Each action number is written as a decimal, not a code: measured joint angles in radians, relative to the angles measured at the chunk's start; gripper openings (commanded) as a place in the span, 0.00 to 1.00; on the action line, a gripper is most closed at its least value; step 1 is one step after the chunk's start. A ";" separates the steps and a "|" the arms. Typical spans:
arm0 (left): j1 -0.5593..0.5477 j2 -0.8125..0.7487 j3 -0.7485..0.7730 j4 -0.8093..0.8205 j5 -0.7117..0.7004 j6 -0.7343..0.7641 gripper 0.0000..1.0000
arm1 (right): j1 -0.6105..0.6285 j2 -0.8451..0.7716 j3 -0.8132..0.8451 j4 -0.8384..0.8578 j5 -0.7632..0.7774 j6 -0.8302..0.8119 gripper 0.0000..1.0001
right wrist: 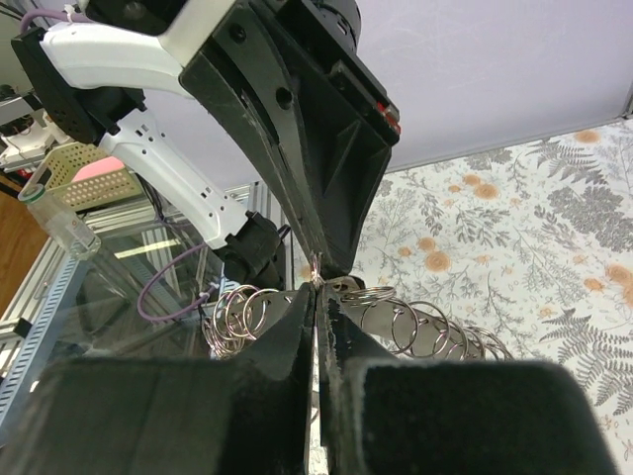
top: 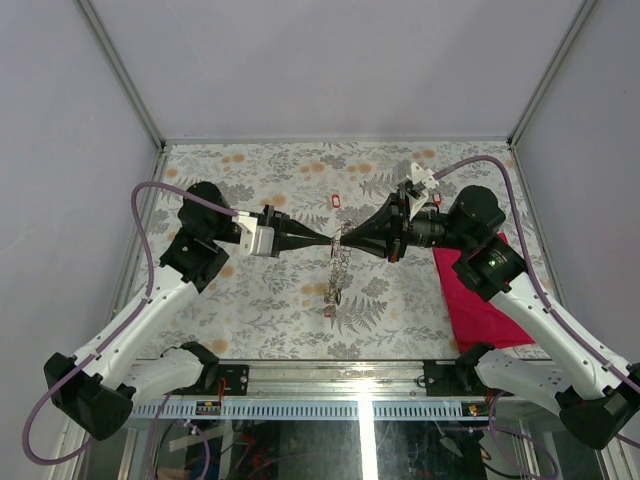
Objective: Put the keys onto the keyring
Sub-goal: Insert the key onto the keyring.
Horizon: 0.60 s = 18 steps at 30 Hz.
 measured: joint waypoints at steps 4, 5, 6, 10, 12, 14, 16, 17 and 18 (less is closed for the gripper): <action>0.000 0.004 0.000 -0.019 0.010 0.013 0.00 | 0.000 -0.008 -0.005 0.022 0.009 0.002 0.00; 0.000 0.004 0.002 -0.023 0.012 0.016 0.00 | 0.000 -0.010 -0.008 0.025 0.013 0.003 0.00; 0.000 0.004 0.005 -0.028 0.013 0.018 0.00 | 0.000 -0.010 -0.008 0.026 0.016 0.004 0.00; 0.000 0.004 0.009 -0.039 0.012 0.023 0.00 | 0.001 -0.010 -0.009 0.026 0.022 0.008 0.00; 0.000 0.004 0.009 -0.041 0.012 0.025 0.00 | 0.001 -0.010 -0.009 0.026 0.021 0.009 0.00; 0.000 0.004 0.010 -0.043 0.013 0.027 0.00 | 0.001 -0.010 -0.009 0.026 0.019 0.011 0.00; 0.000 0.004 0.011 -0.045 0.013 0.028 0.00 | 0.001 -0.010 -0.009 0.026 0.011 0.013 0.00; 0.000 0.004 0.011 -0.045 0.014 0.029 0.00 | 0.001 -0.010 -0.009 0.026 0.005 0.014 0.00; 0.000 0.004 0.011 -0.045 0.016 0.029 0.00 | 0.001 -0.009 -0.009 0.026 0.000 0.015 0.00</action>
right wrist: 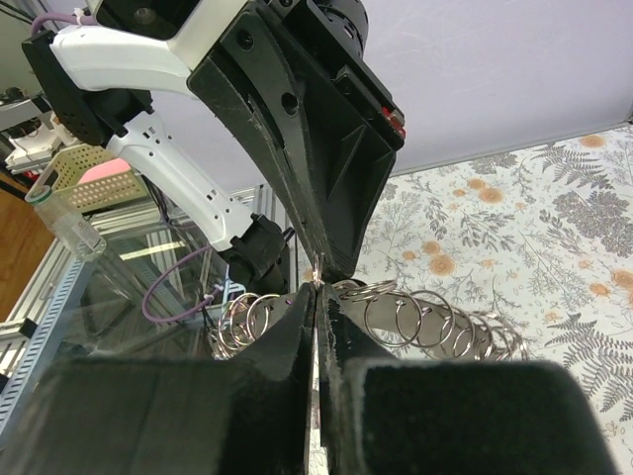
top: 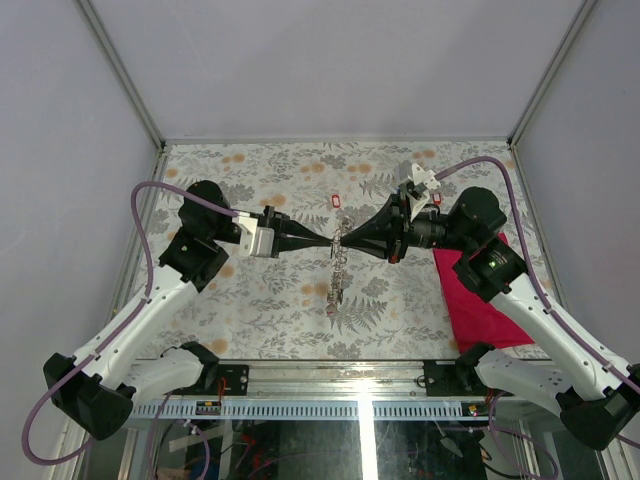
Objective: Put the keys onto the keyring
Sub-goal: Insert the key onto the keyring.
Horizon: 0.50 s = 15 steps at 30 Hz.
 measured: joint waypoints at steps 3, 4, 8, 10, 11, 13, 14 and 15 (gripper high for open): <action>0.000 0.000 0.000 0.000 0.002 0.000 0.00 | 0.000 0.000 0.000 0.000 -0.006 0.000 0.00; 0.000 0.000 0.000 0.001 0.002 0.000 0.00 | 0.000 0.001 0.000 0.000 -0.007 0.000 0.00; 0.000 0.000 0.000 0.001 0.002 0.000 0.00 | 0.000 0.006 0.000 -0.001 -0.016 0.000 0.00; 0.000 0.000 0.000 0.002 0.002 -0.001 0.00 | 0.000 0.009 0.000 -0.002 -0.023 0.000 0.00; 0.000 0.000 0.000 0.001 0.002 -0.001 0.00 | 0.000 0.010 0.000 -0.003 -0.024 0.000 0.00; 0.000 0.000 0.000 0.002 0.002 -0.001 0.00 | 0.000 0.011 0.000 -0.005 -0.026 -0.001 0.00; 0.000 0.000 0.000 0.002 0.002 -0.001 0.00 | 0.000 0.012 0.000 -0.006 -0.026 -0.002 0.00; 0.000 0.000 0.000 0.002 0.002 -0.001 0.00 | 0.000 0.013 0.000 -0.009 -0.029 -0.004 0.00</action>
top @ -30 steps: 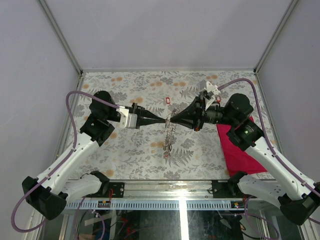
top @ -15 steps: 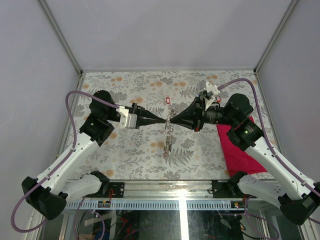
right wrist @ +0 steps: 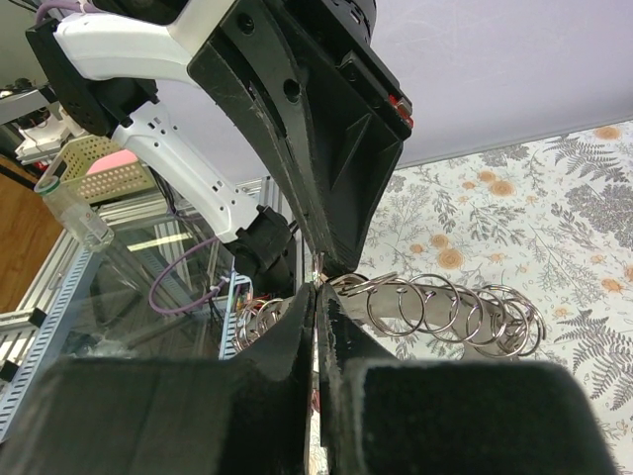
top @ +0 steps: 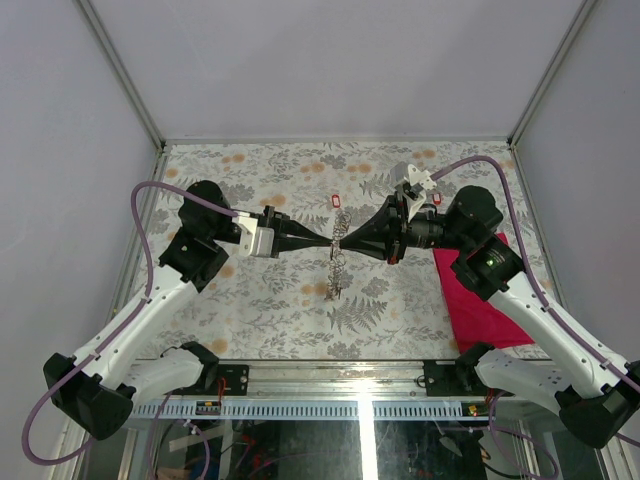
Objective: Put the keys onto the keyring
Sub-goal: Insert the key onto the keyring.
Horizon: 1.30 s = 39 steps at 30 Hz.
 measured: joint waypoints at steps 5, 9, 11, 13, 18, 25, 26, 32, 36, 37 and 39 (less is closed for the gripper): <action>0.000 0.000 0.000 0.001 0.000 0.000 0.00 | 0.000 0.000 0.000 -0.007 -0.001 -0.004 0.00; -0.001 0.000 0.000 0.001 0.000 0.000 0.00 | 0.000 0.000 0.000 -0.014 -0.001 -0.008 0.00; -0.001 0.000 0.000 0.001 0.000 0.000 0.00 | 0.000 0.000 0.000 -0.015 -0.001 -0.012 0.00; -0.001 0.000 0.000 0.001 0.000 0.000 0.00 | 0.000 0.000 0.000 -0.015 -0.001 -0.015 0.00; -0.001 0.000 0.000 0.001 -0.001 0.000 0.00 | 0.000 0.000 0.000 -0.015 -0.001 -0.016 0.00; -0.001 0.000 0.000 0.001 -0.001 0.000 0.00 | 0.000 0.000 0.000 -0.016 -0.001 -0.019 0.00; -0.001 0.000 0.000 0.001 -0.001 0.000 0.00 | 0.000 0.000 0.000 -0.016 -0.001 -0.019 0.00; -0.001 0.000 0.000 0.001 -0.001 0.000 0.00 | 0.000 0.003 0.000 -0.018 -0.003 -0.019 0.00; -0.001 0.000 0.000 0.002 -0.001 0.000 0.00 | 0.000 0.005 0.000 -0.023 -0.004 -0.020 0.00; -0.001 0.000 0.000 0.001 -0.002 0.000 0.00 | 0.000 0.005 0.000 -0.023 -0.004 -0.020 0.00; -0.001 0.000 0.000 0.002 -0.002 0.000 0.00 | 0.000 0.005 0.000 -0.023 -0.004 -0.020 0.00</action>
